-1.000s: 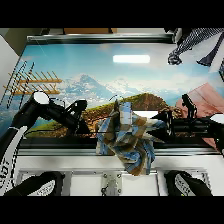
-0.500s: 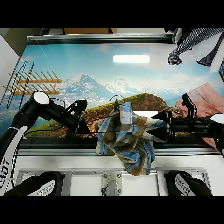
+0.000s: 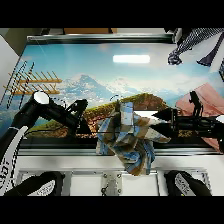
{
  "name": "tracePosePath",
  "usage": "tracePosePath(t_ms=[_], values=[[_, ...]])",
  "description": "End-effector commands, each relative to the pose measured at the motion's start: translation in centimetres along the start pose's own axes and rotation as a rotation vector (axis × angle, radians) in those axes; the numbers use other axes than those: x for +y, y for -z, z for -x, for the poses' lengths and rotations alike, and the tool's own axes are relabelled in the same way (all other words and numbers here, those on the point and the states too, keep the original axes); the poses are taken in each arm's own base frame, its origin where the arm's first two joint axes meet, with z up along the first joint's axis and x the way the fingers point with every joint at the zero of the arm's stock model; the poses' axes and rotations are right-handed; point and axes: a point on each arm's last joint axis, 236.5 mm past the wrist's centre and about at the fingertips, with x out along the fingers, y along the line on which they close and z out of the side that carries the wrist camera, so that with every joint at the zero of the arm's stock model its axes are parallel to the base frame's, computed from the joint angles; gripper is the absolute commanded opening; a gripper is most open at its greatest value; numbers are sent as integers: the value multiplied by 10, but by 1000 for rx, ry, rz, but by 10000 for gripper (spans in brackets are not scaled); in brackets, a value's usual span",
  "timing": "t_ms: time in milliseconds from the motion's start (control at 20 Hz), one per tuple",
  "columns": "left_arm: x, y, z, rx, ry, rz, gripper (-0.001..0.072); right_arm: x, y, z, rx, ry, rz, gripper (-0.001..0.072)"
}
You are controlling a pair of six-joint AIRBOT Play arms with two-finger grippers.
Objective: Fold the clothes and pants, and hang the long-sleeved shirts on hangers.
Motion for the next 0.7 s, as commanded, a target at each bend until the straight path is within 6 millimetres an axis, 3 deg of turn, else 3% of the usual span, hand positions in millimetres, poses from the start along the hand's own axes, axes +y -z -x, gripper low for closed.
tracePosePath(t_ms=[0,200,650], values=[[1,3,0,13,-5,4,14,-15,-6,22,-55,69,-29,661],[1,3,0,13,-5,4,14,-9,-2,29,-54,43,-64,661],[2,3,0,13,-7,4,14,11,13,15,-34,-46,-169,661]])
